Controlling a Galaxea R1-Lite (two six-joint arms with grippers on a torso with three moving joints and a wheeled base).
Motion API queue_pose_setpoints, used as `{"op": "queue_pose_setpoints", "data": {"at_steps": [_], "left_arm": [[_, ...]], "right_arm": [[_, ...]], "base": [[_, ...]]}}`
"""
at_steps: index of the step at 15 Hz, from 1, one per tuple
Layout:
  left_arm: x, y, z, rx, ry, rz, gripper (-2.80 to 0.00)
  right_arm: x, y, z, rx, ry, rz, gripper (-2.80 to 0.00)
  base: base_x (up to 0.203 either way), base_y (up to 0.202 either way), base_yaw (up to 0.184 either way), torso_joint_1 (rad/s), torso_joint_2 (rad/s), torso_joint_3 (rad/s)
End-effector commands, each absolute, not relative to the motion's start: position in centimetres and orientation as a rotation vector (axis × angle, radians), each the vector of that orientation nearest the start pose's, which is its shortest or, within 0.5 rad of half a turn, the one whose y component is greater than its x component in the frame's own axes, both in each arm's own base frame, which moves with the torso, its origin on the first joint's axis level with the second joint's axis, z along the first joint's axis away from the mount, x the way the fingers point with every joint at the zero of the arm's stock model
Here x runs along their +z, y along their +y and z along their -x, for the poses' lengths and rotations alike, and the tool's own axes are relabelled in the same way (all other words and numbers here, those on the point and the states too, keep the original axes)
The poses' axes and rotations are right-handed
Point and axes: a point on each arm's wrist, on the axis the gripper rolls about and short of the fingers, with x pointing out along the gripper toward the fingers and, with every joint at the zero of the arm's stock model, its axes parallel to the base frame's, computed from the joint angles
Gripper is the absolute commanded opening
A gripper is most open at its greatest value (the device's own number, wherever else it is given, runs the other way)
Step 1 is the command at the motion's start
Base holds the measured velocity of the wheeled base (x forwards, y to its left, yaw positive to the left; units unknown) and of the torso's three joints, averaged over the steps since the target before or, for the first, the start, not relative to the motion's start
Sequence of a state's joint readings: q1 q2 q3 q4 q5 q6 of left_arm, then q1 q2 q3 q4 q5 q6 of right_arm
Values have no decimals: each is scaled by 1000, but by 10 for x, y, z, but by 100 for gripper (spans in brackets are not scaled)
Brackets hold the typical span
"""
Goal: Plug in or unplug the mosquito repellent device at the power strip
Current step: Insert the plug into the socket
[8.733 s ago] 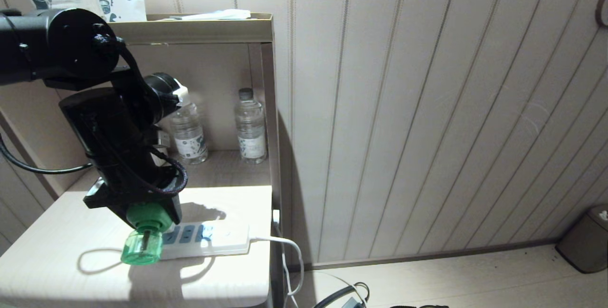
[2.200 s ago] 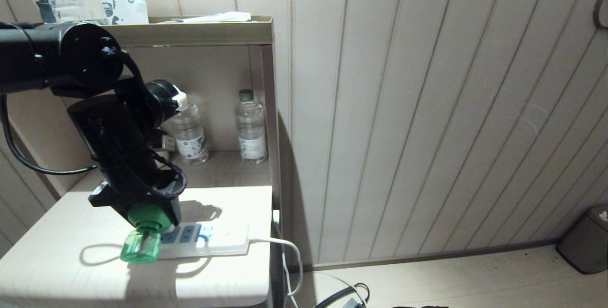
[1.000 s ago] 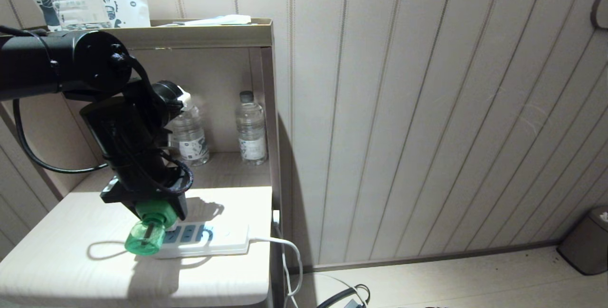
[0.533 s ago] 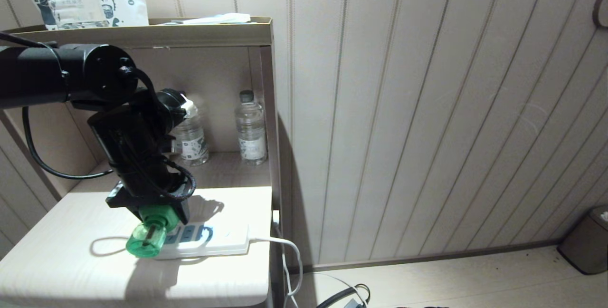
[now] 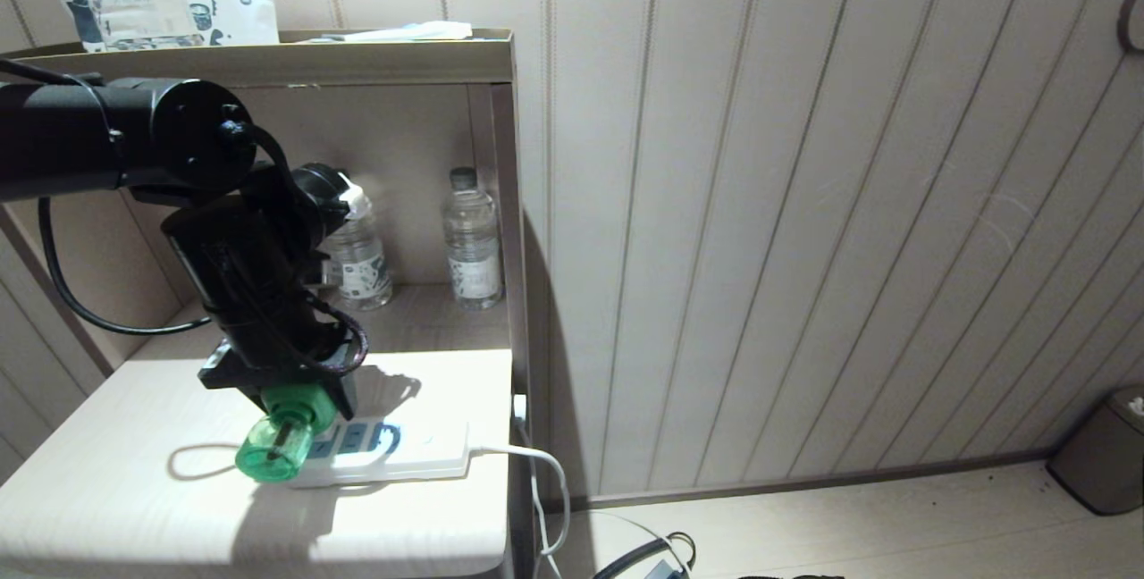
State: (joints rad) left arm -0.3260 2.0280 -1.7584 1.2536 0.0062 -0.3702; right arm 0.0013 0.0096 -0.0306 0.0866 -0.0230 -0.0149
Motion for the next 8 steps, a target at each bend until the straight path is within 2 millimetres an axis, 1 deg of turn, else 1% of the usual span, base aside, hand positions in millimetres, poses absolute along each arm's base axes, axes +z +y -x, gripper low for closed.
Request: {"op": "queue_pose_setpoints", "data": {"at_steps": [1, 8], "left_arm": [[205, -102, -303, 21, 1485, 53, 0], [217, -99, -293, 12, 1456, 61, 0]], "right_arm": [[75, -1, 25, -21, 66, 16, -280], [75, -1, 25, -21, 66, 16, -280]], "base": [[0, 0, 0, 0, 0, 0], [0, 0, 0, 0, 0, 0]]}}
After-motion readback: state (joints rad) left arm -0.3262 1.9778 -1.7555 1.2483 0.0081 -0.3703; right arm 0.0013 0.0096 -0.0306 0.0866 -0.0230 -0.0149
